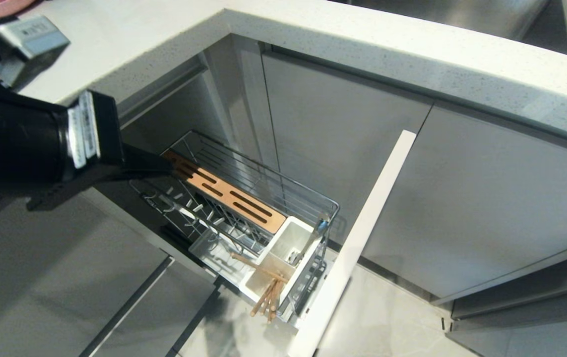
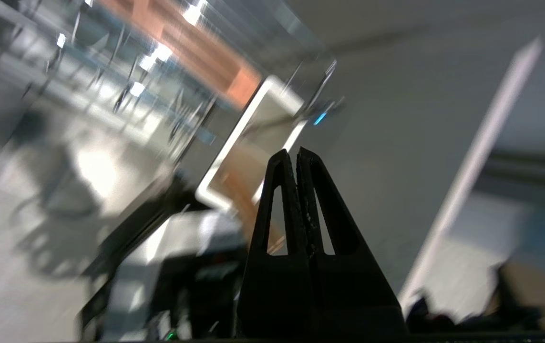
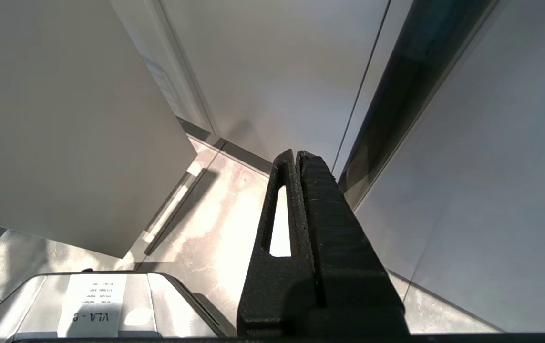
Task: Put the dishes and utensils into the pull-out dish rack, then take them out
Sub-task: Take the chopsticks out of the cupboard
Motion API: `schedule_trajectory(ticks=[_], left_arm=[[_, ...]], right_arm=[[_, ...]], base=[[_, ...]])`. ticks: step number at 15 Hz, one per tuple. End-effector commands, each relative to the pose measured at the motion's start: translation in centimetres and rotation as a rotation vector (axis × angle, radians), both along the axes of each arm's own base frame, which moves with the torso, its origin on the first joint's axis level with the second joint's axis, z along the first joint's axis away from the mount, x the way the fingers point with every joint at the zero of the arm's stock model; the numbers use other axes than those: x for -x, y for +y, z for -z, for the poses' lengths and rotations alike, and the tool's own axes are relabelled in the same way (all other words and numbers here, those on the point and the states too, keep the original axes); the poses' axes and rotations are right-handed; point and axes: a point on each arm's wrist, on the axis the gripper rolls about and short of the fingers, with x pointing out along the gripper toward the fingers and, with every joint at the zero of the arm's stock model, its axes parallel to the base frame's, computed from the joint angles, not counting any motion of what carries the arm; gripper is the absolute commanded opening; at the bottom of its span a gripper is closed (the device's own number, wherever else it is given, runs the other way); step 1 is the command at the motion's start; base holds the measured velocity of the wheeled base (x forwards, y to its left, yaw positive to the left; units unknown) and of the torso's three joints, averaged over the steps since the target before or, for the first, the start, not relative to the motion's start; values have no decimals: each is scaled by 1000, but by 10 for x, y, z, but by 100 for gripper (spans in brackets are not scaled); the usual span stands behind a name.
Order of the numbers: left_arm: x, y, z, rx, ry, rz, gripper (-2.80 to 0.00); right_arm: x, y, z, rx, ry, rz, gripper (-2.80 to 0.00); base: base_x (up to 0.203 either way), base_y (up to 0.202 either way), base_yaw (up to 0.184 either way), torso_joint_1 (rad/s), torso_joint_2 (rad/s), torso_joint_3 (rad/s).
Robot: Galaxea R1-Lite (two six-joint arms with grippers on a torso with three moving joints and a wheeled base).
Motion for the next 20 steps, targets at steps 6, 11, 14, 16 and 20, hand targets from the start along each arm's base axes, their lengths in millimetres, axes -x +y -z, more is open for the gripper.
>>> schedule_trajectory(ticks=[6,11,14,16,20], left_arm=[[-18,-48,64,-270,225,82,0],[-31,-65,101,-383,324,81,0],[-41,-66,110,-397,346,50,0],[-54,-64,115,-376,338,8,0],[-74,-68,130,-390,363,-35,0]], right_arm=[[0,0,0,0,-3,0,-280],[0,0,1,0,-3,0,-280],[0,0,0,0,-4,0,-280],[0,0,0,0,-4,-1,-280],[0,0,0,0,-3,-1,-280]], base=[[0,0,0,0,0,0],[0,0,0,0,0,0],[0,0,0,0,0,0],[0,0,0,0,0,0],[0,0,0,0,0,0]])
